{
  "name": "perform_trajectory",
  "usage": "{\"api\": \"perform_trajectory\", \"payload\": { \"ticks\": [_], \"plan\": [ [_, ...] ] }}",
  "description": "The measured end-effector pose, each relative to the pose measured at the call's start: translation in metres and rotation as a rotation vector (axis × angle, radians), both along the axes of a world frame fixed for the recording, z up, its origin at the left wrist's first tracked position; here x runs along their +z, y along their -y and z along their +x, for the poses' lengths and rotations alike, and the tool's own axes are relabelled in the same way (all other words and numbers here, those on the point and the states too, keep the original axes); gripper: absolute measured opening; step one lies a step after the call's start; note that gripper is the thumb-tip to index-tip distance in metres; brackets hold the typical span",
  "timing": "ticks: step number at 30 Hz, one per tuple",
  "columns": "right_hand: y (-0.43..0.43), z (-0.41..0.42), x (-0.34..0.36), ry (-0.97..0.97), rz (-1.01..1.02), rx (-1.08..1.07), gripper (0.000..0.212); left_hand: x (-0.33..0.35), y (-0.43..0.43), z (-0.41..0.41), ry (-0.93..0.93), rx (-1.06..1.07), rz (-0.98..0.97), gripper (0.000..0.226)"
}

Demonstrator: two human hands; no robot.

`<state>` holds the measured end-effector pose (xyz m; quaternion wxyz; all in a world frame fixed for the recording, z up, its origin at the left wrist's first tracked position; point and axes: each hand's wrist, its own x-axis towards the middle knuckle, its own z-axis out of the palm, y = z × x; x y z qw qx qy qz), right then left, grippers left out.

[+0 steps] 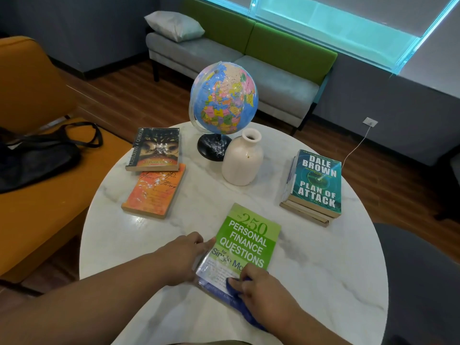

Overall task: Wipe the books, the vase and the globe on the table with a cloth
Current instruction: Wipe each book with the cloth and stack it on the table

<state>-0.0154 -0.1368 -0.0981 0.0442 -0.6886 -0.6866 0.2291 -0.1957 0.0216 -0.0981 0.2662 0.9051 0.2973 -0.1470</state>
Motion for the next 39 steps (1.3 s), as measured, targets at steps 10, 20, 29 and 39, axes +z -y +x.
{"api": "perform_trajectory", "payload": {
  "ticks": [10, 20, 29, 39],
  "plan": [
    [-0.012, 0.003, 0.001, 0.050, -0.029, -0.081, 0.034, 0.002, 0.001, 0.000, -0.010, -0.010, 0.010, 0.098],
    [-0.051, 0.043, 0.007, -0.178, -0.018, -0.580, 0.013, 0.002, 0.002, 0.000, 0.008, -0.002, 0.004, 0.098],
    [-0.061, 0.022, 0.011, -0.284, -0.113, -0.443, 0.020, -0.002, 0.000, 0.000, 0.004, 0.003, 0.001, 0.099],
    [-0.057, 0.028, -0.001, -0.213, -0.122, -0.281, 0.026, -0.004, -0.001, -0.001, 0.011, -0.004, 0.023, 0.100]
  ]
}}
